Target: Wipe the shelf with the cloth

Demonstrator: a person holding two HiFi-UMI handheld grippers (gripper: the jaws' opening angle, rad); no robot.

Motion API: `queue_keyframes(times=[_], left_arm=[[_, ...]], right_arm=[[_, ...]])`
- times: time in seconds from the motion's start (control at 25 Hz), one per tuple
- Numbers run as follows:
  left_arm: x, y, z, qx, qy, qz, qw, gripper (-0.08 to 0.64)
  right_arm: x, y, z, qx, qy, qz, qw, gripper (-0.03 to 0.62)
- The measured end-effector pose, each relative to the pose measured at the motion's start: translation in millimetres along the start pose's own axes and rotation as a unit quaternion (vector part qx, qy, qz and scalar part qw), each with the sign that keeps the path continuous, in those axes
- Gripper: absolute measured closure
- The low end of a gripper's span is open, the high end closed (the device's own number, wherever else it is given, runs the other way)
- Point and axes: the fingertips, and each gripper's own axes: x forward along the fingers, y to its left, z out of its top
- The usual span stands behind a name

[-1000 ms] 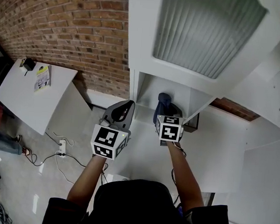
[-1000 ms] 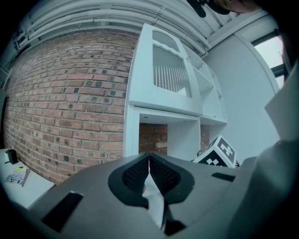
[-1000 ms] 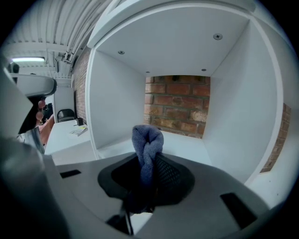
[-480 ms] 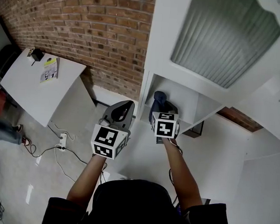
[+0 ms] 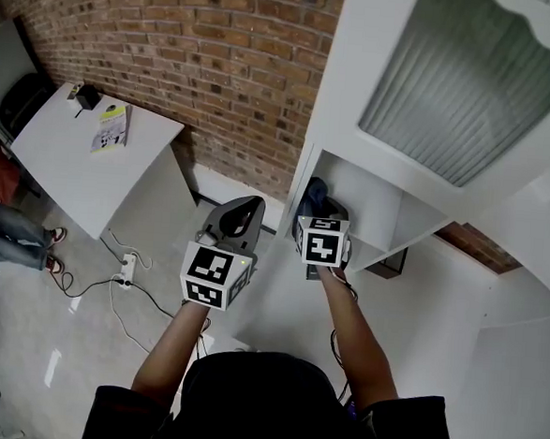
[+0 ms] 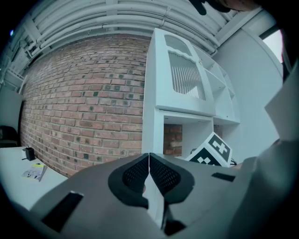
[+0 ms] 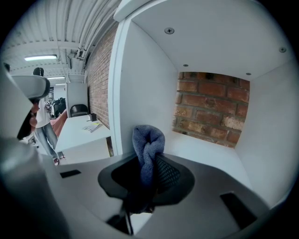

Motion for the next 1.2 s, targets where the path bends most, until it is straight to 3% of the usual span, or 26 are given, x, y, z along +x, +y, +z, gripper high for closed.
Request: queue_keyframes(times=[0.28, 0.56, 1.2], left_arm=[[-2, 7, 9, 0.008, -0.007, 0.005, 0.9999, 0.543], [0, 5, 8, -0.002, -0.008, 0.005, 1.0, 0.543], [26, -39, 12, 0.004, -0.011, -0.053, 0.9985, 0.543]], right_arm=[[1, 1, 2, -0.005, 0.009, 0.003, 1.0, 0.503], [-3, -9, -1, -0.011, 0.02, -0.02, 1.0, 0.503], [-31, -73, -23, 0.017, 0.036, -0.083, 0.996, 0.503]])
